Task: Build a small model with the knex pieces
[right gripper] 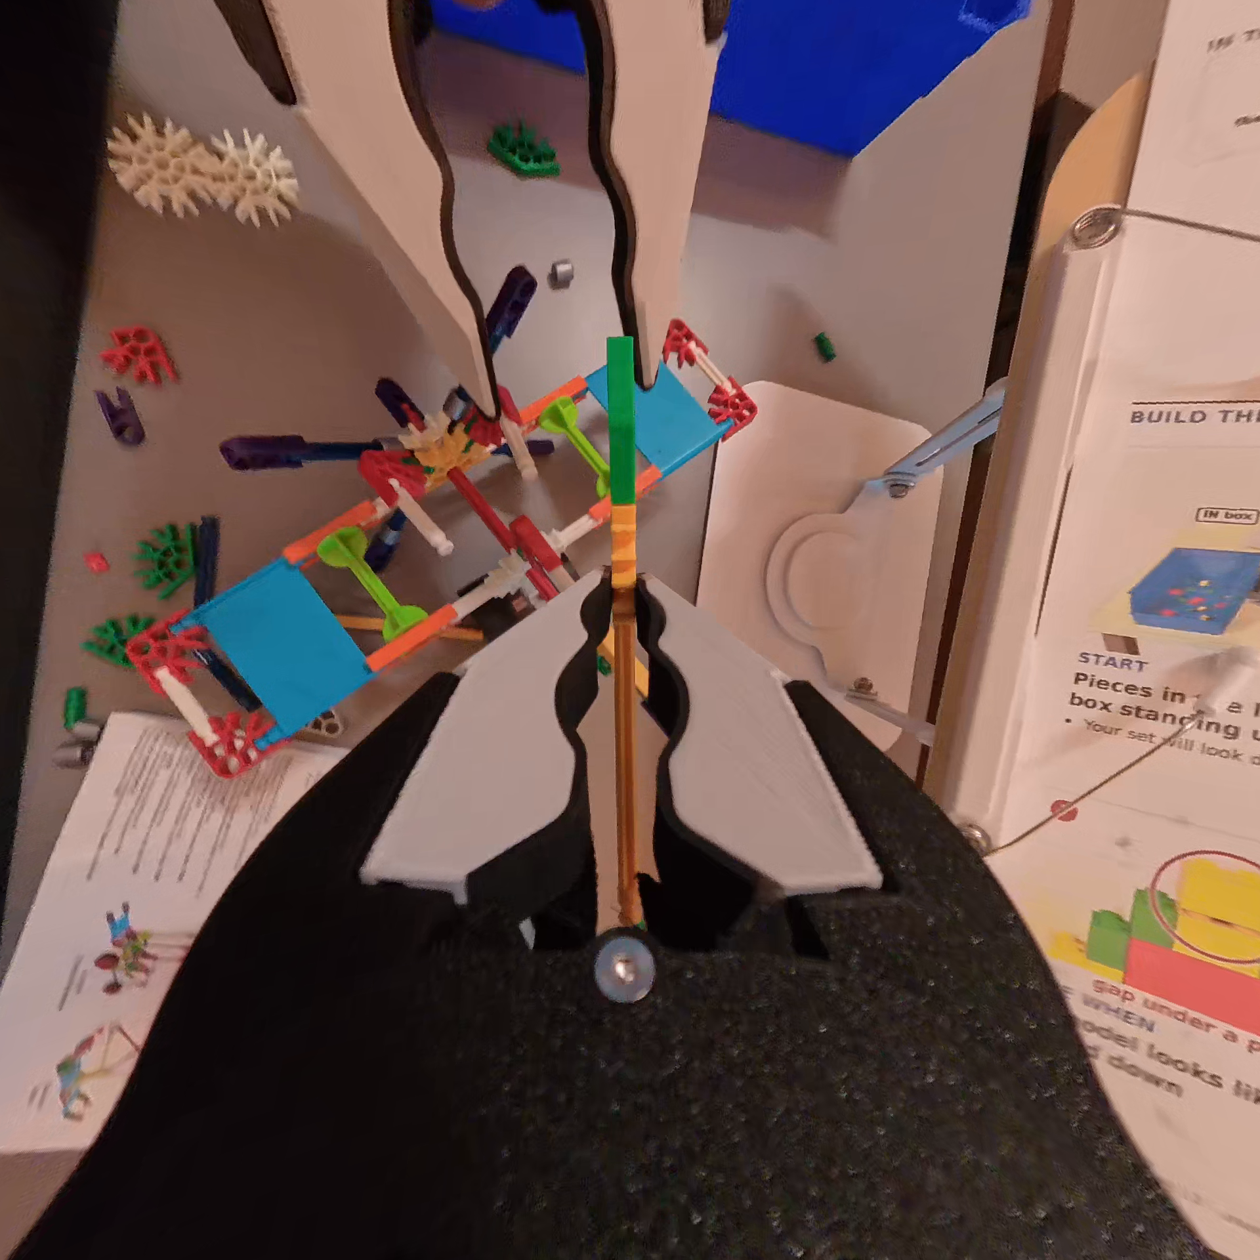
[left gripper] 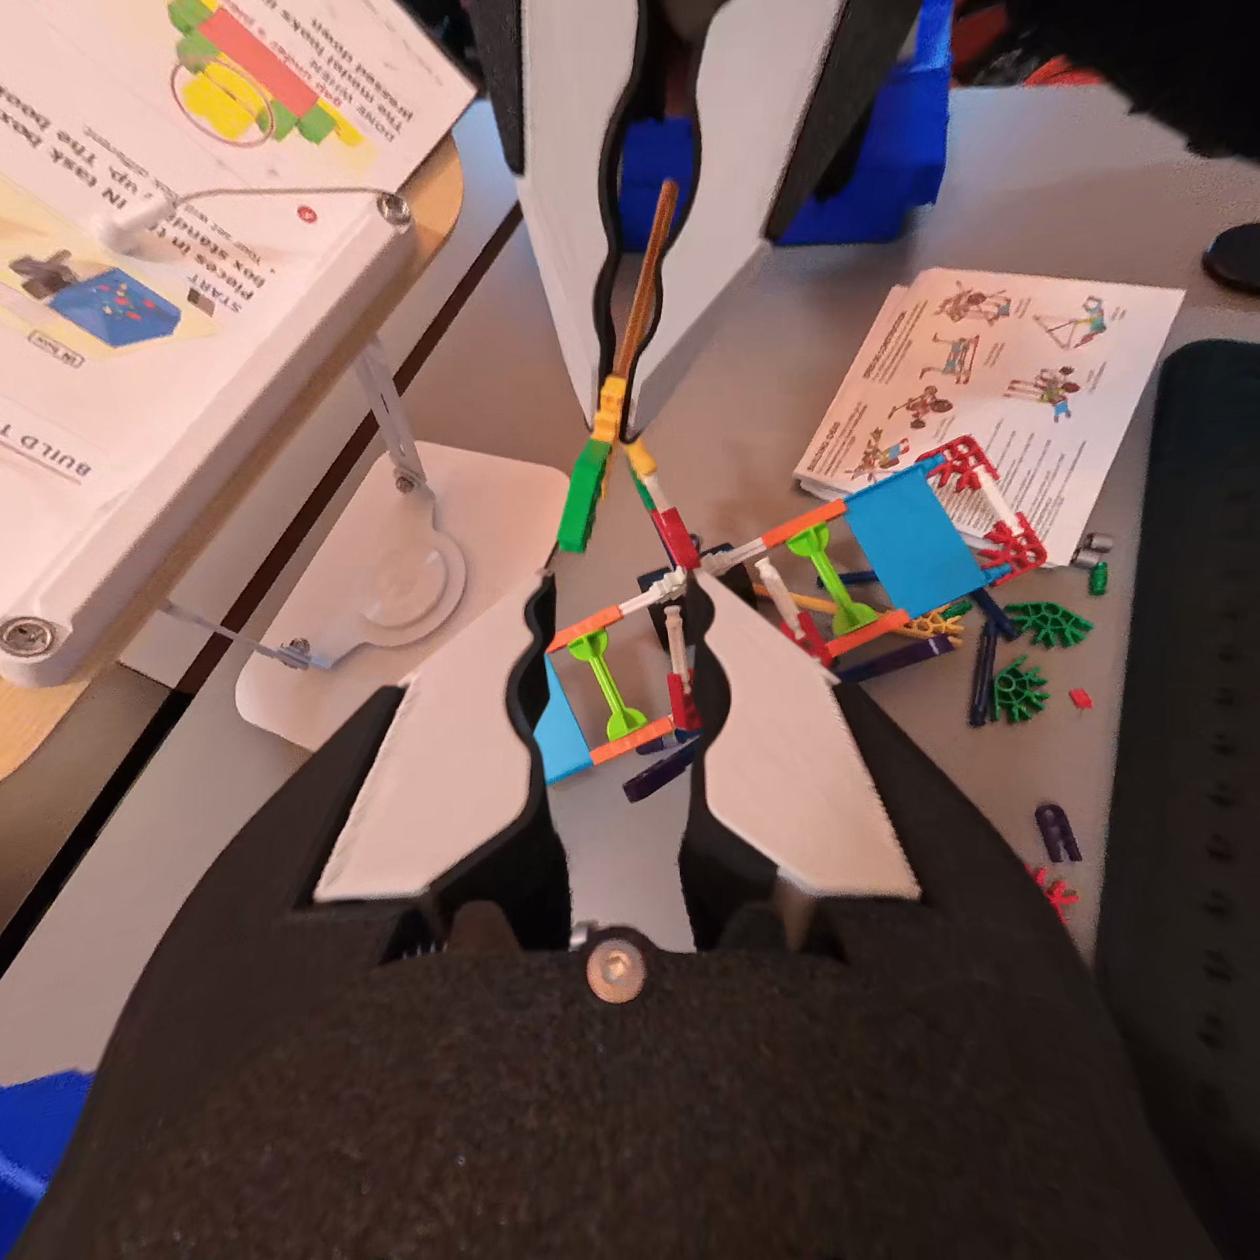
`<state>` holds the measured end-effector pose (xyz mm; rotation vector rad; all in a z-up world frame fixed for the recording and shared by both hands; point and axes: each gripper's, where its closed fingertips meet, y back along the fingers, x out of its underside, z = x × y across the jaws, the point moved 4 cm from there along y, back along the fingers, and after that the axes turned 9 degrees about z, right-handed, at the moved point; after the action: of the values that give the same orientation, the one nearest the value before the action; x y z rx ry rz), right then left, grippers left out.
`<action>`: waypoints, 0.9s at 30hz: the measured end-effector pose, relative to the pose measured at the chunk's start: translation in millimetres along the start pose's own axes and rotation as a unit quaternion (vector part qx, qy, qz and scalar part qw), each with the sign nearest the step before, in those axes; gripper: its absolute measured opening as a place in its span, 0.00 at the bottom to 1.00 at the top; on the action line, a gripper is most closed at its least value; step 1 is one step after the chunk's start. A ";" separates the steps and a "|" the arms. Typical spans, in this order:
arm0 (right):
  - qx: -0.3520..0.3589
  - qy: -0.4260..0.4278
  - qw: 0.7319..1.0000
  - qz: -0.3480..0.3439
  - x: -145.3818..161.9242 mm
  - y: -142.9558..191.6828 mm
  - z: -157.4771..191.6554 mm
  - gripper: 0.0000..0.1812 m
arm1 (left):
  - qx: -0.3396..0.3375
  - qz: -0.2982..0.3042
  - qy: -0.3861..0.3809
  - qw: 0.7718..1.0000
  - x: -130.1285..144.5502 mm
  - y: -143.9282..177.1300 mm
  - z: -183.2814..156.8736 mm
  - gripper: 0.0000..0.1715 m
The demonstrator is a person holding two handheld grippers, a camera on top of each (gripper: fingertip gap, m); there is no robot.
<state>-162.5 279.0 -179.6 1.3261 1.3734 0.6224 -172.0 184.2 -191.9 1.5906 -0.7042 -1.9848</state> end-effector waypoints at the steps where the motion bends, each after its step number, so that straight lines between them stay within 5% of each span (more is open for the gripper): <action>1: 0.001 0.010 1.000 0.011 0.8 0.4 -2.6 0.03 | 0.000 0.012 0.004 1.000 2.9 -1.6 0.3 0.22; 9: -0.035 0.099 0.989 0.105 -0.3 2.4 -4.5 0.03 | 0.060 0.114 0.015 0.992 26.1 -28.3 -20.1 0.24; 12: -0.063 0.127 0.981 0.131 -2.0 -3.2 -1.0 0.03 | 0.070 0.141 0.030 0.987 34.5 -39.5 -22.2 0.17; 15: -0.068 0.144 0.973 0.164 0.0 -14.2 -5.8 0.03 | 0.088 0.144 0.034 0.985 37.8 -44.3 -25.6 0.05; 27: -0.159 0.110 0.968 0.161 -2.7 -34.7 -1.8 0.03 | 0.040 0.153 0.003 0.987 41.9 -35.3 -16.1 0.05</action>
<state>-177.2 268.6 -209.4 1.2515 1.1759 1.1897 -166.5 181.2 -248.7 1.4335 -0.9738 -1.7466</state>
